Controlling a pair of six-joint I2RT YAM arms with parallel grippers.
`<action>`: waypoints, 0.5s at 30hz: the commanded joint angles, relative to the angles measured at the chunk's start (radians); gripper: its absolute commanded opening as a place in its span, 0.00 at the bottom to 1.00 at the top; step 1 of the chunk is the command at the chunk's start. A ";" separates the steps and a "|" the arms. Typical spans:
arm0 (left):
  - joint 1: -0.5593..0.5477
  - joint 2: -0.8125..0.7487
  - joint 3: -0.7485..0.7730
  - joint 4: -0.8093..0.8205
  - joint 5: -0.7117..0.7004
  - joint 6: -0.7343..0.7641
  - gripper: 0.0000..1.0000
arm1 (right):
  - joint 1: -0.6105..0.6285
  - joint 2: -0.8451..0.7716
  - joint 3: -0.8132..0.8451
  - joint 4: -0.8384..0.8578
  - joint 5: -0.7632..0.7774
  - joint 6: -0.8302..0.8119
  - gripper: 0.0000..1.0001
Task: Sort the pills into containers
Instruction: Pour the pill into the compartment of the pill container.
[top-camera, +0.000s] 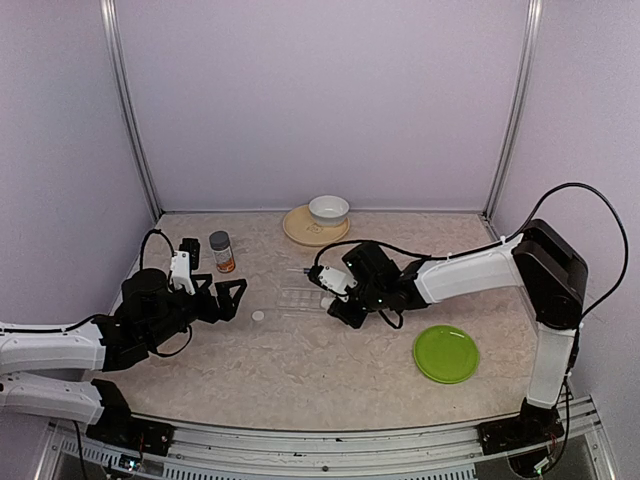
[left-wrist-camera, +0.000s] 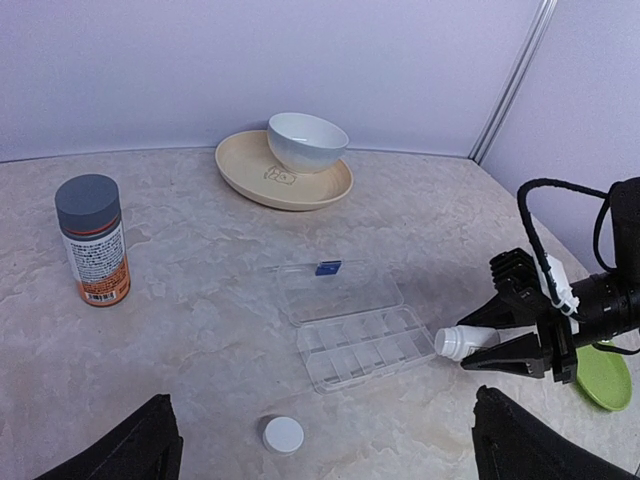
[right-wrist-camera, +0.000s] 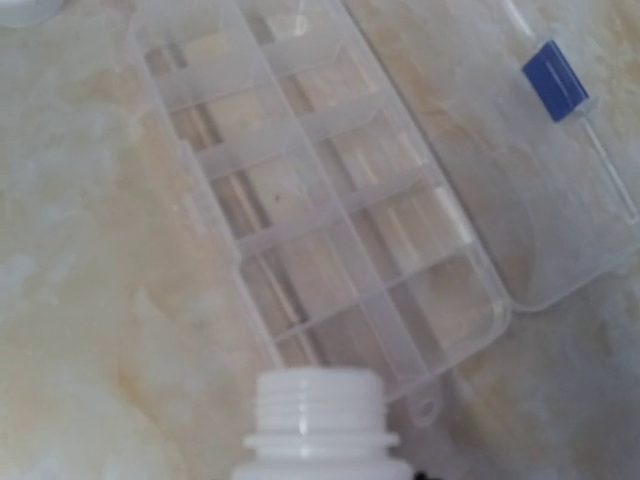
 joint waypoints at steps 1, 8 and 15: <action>0.007 -0.003 -0.011 0.021 0.005 0.000 0.99 | -0.010 0.007 0.029 -0.042 -0.015 -0.010 0.00; 0.007 -0.005 -0.011 0.021 0.005 0.000 0.99 | -0.016 0.010 0.043 -0.068 -0.016 -0.010 0.00; 0.007 -0.007 -0.011 0.020 0.005 -0.001 0.99 | -0.019 0.019 0.052 -0.088 -0.020 -0.013 0.00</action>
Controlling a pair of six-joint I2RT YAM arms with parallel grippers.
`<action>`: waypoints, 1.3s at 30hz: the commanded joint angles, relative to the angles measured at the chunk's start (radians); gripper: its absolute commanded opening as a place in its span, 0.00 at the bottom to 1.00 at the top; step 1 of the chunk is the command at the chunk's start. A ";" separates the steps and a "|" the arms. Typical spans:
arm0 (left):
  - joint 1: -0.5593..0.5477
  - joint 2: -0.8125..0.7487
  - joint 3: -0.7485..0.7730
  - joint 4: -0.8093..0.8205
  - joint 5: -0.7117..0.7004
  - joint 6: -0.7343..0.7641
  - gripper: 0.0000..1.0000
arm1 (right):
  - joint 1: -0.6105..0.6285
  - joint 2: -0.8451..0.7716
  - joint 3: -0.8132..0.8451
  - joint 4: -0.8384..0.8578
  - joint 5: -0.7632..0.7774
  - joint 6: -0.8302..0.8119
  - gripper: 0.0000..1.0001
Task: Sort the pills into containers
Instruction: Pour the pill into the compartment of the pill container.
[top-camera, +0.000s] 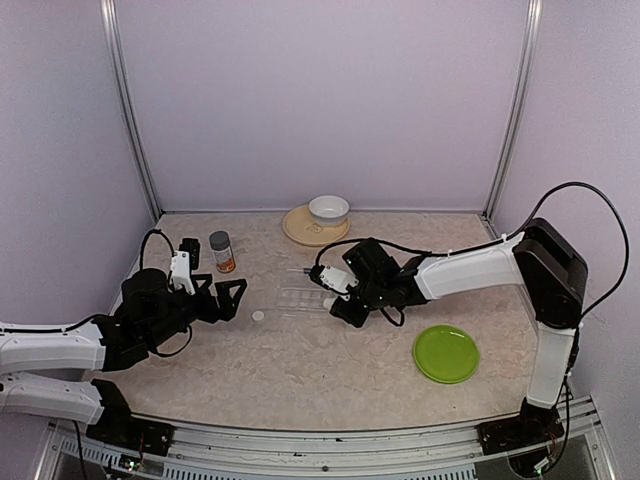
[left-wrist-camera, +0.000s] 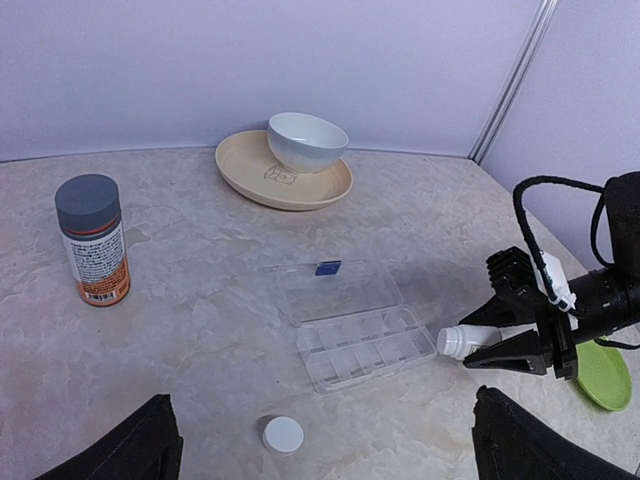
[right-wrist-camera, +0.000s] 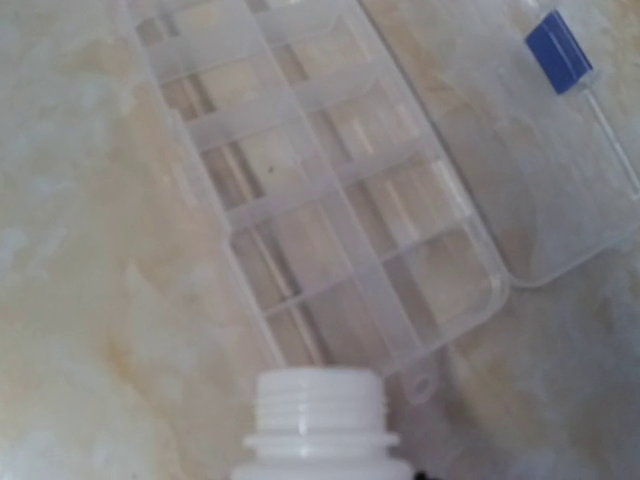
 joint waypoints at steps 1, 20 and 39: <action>0.007 -0.007 -0.011 0.020 0.005 -0.001 0.99 | -0.009 0.018 0.028 -0.026 -0.012 -0.011 0.00; 0.007 -0.011 -0.011 0.019 0.006 -0.001 0.99 | -0.014 0.043 0.060 -0.067 -0.014 -0.023 0.00; 0.007 -0.013 -0.011 0.017 0.007 0.000 0.99 | -0.015 0.071 0.125 -0.166 -0.010 -0.044 0.00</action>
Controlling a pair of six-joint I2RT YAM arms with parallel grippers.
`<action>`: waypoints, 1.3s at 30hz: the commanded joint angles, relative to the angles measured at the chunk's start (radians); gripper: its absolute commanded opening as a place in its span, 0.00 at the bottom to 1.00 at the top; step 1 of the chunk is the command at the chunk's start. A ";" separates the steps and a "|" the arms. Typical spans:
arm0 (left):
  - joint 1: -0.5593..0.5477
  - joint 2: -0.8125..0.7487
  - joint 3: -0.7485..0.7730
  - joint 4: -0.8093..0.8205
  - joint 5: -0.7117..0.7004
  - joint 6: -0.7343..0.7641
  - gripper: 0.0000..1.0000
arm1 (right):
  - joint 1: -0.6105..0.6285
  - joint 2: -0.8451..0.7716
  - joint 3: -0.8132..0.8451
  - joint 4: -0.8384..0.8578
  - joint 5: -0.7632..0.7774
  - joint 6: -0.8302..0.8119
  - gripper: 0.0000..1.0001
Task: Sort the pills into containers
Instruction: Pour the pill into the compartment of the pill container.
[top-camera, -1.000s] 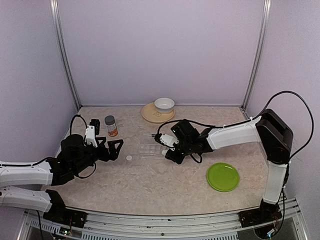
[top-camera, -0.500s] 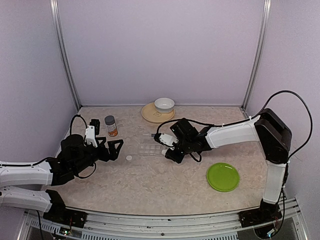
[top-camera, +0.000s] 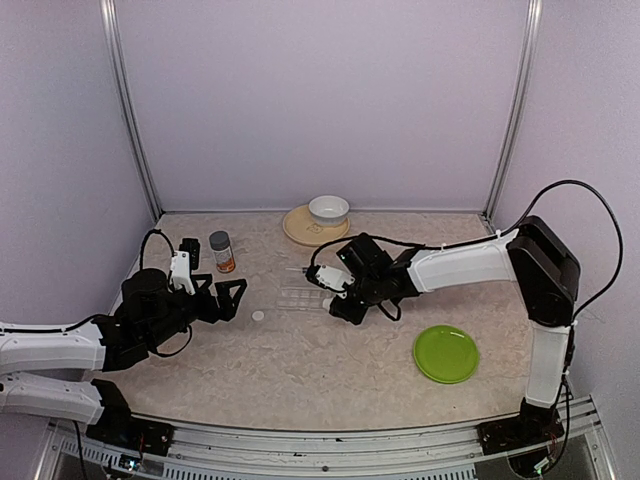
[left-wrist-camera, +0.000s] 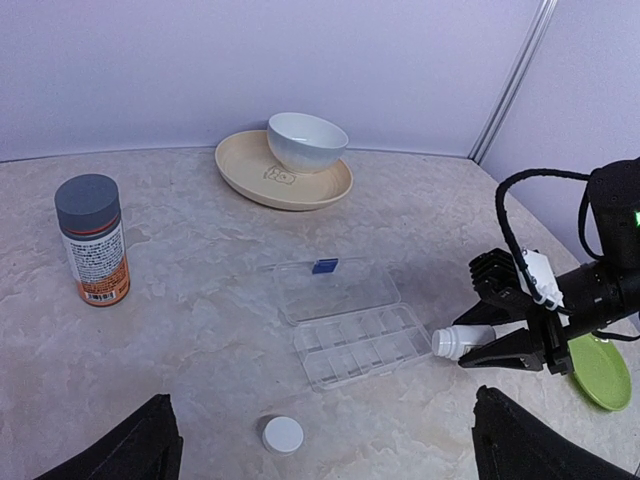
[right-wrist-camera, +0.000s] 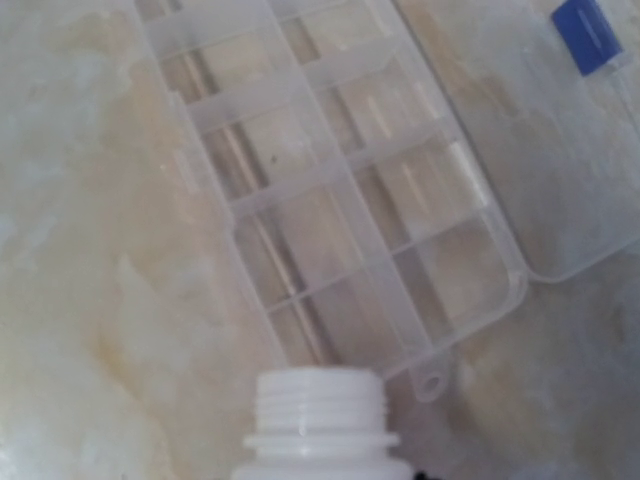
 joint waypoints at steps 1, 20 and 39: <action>0.006 -0.012 -0.011 0.016 0.007 0.000 0.99 | -0.008 0.028 0.034 -0.055 0.001 -0.014 0.00; 0.006 -0.014 -0.011 0.017 0.009 -0.001 0.99 | -0.009 0.060 0.111 -0.145 0.025 -0.016 0.00; 0.007 -0.009 -0.011 0.018 0.009 -0.002 0.99 | -0.015 0.099 0.204 -0.250 0.029 -0.032 0.00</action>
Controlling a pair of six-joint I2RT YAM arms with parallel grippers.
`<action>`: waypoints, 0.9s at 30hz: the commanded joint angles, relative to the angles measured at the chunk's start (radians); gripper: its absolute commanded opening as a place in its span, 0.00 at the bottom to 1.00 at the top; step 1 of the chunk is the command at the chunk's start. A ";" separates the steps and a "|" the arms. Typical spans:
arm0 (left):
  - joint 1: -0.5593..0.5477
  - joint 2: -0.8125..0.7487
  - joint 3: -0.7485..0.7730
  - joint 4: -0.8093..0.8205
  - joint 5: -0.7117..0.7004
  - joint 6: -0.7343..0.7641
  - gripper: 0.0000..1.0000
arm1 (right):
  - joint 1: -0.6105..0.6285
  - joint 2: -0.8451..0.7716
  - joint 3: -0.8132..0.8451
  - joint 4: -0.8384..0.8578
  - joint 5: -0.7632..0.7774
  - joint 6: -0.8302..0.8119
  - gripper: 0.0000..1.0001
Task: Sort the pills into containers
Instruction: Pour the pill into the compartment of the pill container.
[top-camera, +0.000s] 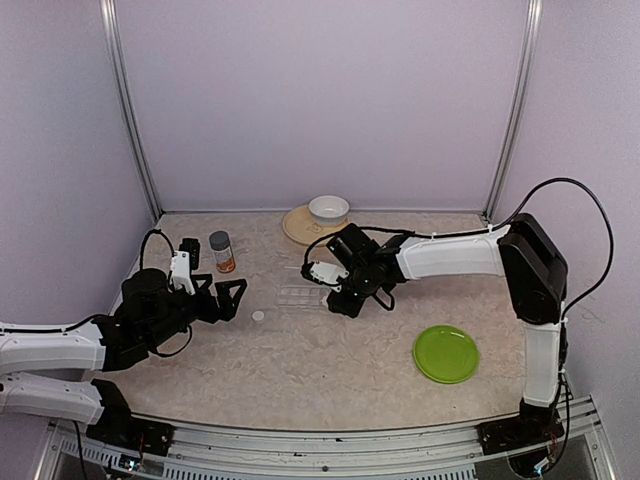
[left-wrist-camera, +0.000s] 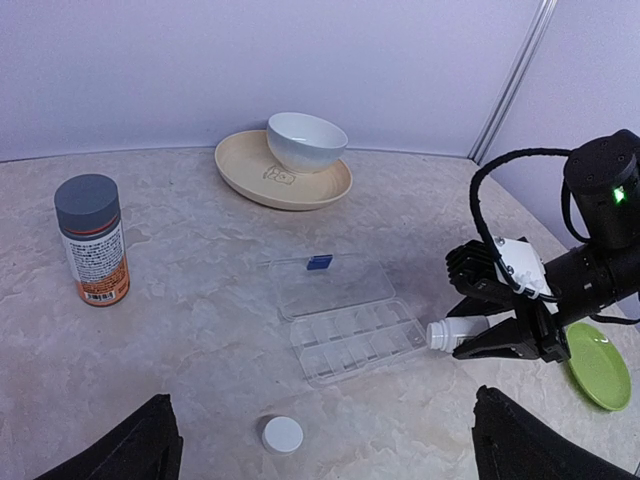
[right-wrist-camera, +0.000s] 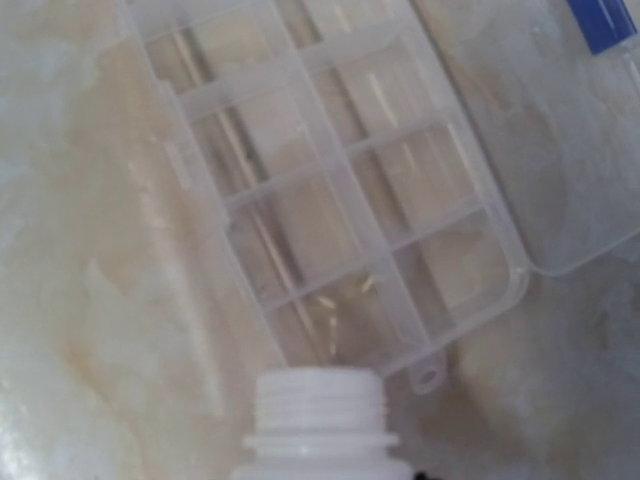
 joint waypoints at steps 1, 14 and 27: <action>0.007 -0.009 -0.011 0.019 0.008 -0.002 0.99 | -0.012 0.028 0.029 -0.049 0.005 -0.010 0.00; 0.007 -0.004 -0.011 0.024 0.008 -0.002 0.99 | -0.011 0.034 0.029 -0.043 0.002 -0.009 0.00; 0.007 -0.004 -0.011 0.021 0.008 -0.002 0.99 | -0.011 0.007 -0.025 0.030 -0.008 0.004 0.00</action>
